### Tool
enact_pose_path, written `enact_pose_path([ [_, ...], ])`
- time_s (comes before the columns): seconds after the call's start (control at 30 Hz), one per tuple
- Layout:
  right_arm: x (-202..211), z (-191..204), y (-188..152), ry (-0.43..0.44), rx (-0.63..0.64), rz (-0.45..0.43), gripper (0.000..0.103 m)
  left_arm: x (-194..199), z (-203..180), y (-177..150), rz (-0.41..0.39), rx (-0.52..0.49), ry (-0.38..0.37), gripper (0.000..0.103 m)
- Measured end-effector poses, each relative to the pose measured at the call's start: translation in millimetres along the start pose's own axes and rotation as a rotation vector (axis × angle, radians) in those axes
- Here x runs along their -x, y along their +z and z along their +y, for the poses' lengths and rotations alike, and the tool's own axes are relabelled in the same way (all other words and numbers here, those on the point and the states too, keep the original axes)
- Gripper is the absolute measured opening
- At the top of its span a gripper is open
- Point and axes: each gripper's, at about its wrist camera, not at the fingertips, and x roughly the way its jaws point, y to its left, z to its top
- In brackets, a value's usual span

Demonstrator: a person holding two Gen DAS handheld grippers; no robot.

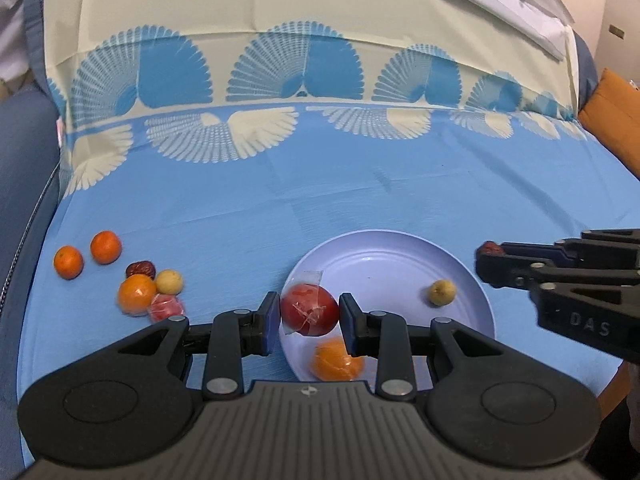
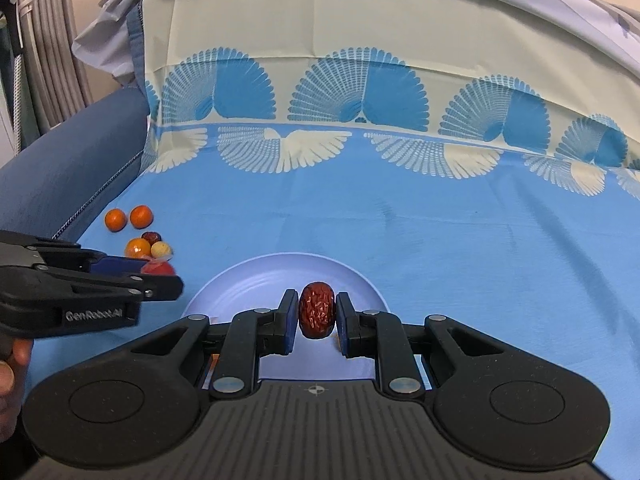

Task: Organize fruits
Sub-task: 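Carry the red fruit over the plate with the left tool while the right tool carries the date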

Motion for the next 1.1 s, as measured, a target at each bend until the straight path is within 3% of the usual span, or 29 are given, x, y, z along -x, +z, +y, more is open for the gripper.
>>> enact_pose_path([
  [0.5,-9.3,4.3,-1.3,-0.013,0.019,0.051,0.021,-10.0,-24.9,0.1,-0.056,-0.12,0.04,0.035],
  [1.1,-15.2,6.9,-1.7,-0.018,0.033,0.079,0.021,-14.7,-29.0,-3.3,-0.055,-0.134,0.028,0.035],
])
